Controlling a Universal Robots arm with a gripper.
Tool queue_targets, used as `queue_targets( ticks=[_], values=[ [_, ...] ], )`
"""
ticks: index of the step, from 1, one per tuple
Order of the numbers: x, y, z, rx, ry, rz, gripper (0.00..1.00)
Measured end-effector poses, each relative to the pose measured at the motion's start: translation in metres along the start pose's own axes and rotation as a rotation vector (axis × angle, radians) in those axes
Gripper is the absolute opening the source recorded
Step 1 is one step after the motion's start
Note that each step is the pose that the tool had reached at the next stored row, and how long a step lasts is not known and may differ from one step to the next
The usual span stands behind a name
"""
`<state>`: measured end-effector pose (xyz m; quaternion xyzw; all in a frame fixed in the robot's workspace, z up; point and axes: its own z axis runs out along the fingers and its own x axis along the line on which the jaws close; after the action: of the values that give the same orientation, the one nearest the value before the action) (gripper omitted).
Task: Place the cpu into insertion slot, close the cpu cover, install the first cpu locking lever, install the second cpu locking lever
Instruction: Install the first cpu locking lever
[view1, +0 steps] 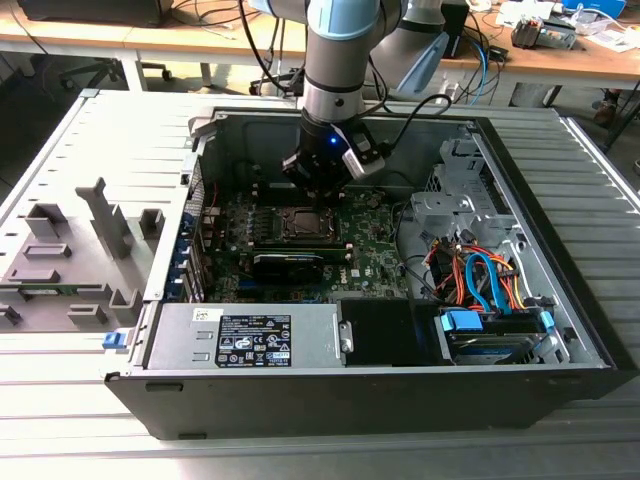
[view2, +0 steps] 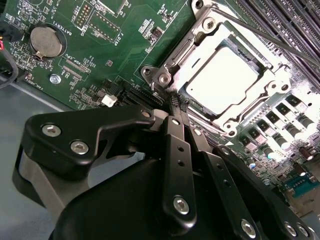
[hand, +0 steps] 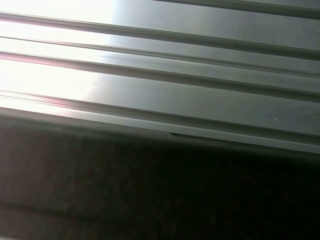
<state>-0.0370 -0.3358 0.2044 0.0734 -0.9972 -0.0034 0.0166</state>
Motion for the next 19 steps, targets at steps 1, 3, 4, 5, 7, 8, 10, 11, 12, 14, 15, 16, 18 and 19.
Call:
queue_targets(
  ticks=[1, 3, 4, 5, 7, 8, 10, 11, 12, 14, 15, 16, 18, 19],
  values=[
    [0.0, 0.0, 0.0002, 0.0003, 0.0, 0.0, 0.11],
    [0.0, -0.0003, 0.0006, 0.0004, 0.0, 0.0, 0.11],
    [0.0, -0.0006, 0.0007, 0.0004, 0.0, 0.0, 0.11],
    [0.0, -0.0011, 0.0008, 0.0003, -0.0002, 0.0, 0.11],
    [0.0001, -0.0021, 0.0013, -0.0009, -0.0005, 0.0, 0.11],
    [0.0002, -0.0026, 0.0015, -0.0005, -0.0004, 0.0, 0.11],
    [0.0, -0.003, 0.0021, 0.0005, 0.0003, 0.0, 0.11],
    [-0.0002, -0.0031, 0.0025, 0.0008, 0.0006, 0.0, 0.11],
    [-0.0007, -0.0032, 0.003, 0.0009, 0.0007, 0.0, 0.11],
    [-0.0017, -0.0033, 0.0041, 0.0008, 0.0007, 0.0, 0.11],
    [-0.0021, -0.0034, 0.0044, 0.0005, 0.0005, 0.0, 0.11],
    [-0.0024, -0.0034, 0.0045, 0.0003, 0.0004, 0.0, 0.11],
    [-0.0029, -0.0033, 0.0043, 0.0, -0.0001, 0.0, 0.11],
    [-0.0029, -0.0033, 0.0035, -0.0002, -0.0004, 0.0, 0.11]
  ],
)
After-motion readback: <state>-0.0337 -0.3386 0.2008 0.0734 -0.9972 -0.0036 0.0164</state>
